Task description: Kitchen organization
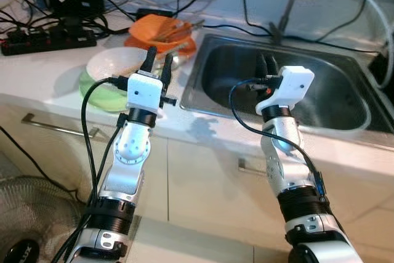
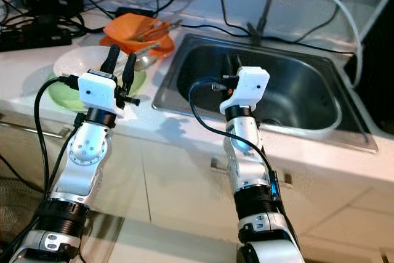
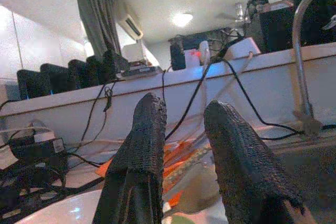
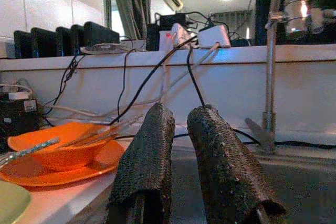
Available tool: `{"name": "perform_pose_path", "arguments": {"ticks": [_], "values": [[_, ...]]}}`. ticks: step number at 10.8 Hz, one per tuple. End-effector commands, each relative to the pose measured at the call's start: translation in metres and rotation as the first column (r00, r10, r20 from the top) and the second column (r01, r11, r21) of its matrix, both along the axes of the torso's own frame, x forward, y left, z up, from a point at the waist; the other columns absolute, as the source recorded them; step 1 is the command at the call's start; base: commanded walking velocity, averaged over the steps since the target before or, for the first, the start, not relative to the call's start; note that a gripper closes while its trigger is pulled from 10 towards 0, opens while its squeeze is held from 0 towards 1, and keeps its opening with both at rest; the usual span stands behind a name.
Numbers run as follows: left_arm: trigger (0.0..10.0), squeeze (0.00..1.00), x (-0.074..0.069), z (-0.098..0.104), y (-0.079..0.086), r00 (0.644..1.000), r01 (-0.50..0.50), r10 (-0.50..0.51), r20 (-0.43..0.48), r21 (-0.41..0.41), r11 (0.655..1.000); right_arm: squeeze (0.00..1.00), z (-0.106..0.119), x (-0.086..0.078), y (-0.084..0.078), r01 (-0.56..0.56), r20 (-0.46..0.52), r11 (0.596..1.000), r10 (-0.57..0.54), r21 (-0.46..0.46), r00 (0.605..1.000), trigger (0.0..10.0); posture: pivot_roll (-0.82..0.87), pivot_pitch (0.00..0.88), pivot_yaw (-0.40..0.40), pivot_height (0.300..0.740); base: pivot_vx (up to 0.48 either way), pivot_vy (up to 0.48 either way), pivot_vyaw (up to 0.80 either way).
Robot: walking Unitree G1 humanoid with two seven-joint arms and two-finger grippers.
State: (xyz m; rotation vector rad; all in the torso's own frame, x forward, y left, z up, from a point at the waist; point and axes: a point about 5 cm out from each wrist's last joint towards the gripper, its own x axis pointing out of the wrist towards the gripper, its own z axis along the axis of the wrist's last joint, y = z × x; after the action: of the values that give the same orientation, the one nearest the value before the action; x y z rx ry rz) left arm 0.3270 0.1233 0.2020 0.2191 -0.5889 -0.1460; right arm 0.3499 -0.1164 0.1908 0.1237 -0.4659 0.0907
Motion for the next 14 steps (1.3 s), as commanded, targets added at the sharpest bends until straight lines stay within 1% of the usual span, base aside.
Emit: {"name": "perform_pose_path", "arguments": {"ticks": [1, 6, 8, 10, 12, 13, 14], "values": [[10.0, 0.00, -0.002, 0.003, -0.002, 1.000, 0.002, -0.002, 0.019, 0.003, 1.000, 0.00, -0.001, 0.000, -0.001, 0.005, 0.004, 1.000, -0.005, -0.008, 1.000, 10.0, 0.22, 0.015, -0.062, 0.740, 0.469, 0.000, 0.00], [10.0, 0.00, -0.002, 0.005, 0.000, 1.000, 0.002, -0.002, 0.025, 0.009, 1.000, 0.00, -0.001, -0.001, -0.001, 0.005, 0.007, 1.000, -0.005, -0.005, 1.000, 10.0, 0.22, 0.018, -0.061, 0.740, 0.457, 0.000, 0.00], [10.0, 0.00, -0.005, 0.005, -0.004, 0.999, 0.013, -0.014, 0.032, 0.030, 0.999, 0.00, -0.002, -0.002, -0.001, 0.007, 0.005, 1.000, -0.007, -0.002, 1.000, 10.0, 0.22, 0.020, -0.059, 0.740, 0.000, 0.000, 0.00], [10.0, 0.00, -0.010, 0.006, -0.006, 0.999, 0.034, -0.034, 0.033, 0.024, 0.999, 0.00, -0.005, -0.002, -0.002, 0.010, -0.001, 1.000, -0.010, 0.002, 1.000, 10.0, 0.22, 0.023, -0.056, 0.740, 0.000, 0.000, 0.00], [10.0, 0.00, -0.015, 0.011, -0.010, 0.997, 0.055, -0.056, 0.047, 0.028, 0.998, 0.00, -0.007, -0.003, -0.002, 0.009, -0.009, 1.000, -0.009, 0.005, 1.000, 10.0, 0.22, 0.024, -0.059, 0.740, 0.000, 0.000, 0.00], [10.0, 0.00, -0.020, 0.018, -0.013, 0.994, 0.074, -0.079, 0.069, 0.072, 0.995, 0.00, -0.007, -0.003, -0.002, 0.008, -0.012, 1.000, -0.008, 0.005, 1.000, 10.0, 0.22, 0.025, -0.060, 0.740, 0.000, 0.000, 0.00], [10.0, 0.00, -0.023, 0.017, -0.014, 0.994, 0.078, -0.086, 0.064, 0.116, 0.990, 0.00, -0.009, -0.003, -0.002, 0.008, -0.017, 1.000, -0.007, 0.007, 1.000, 10.0, 0.23, 0.024, -0.058, 0.740, 0.000, 0.000, 0.00]]}}
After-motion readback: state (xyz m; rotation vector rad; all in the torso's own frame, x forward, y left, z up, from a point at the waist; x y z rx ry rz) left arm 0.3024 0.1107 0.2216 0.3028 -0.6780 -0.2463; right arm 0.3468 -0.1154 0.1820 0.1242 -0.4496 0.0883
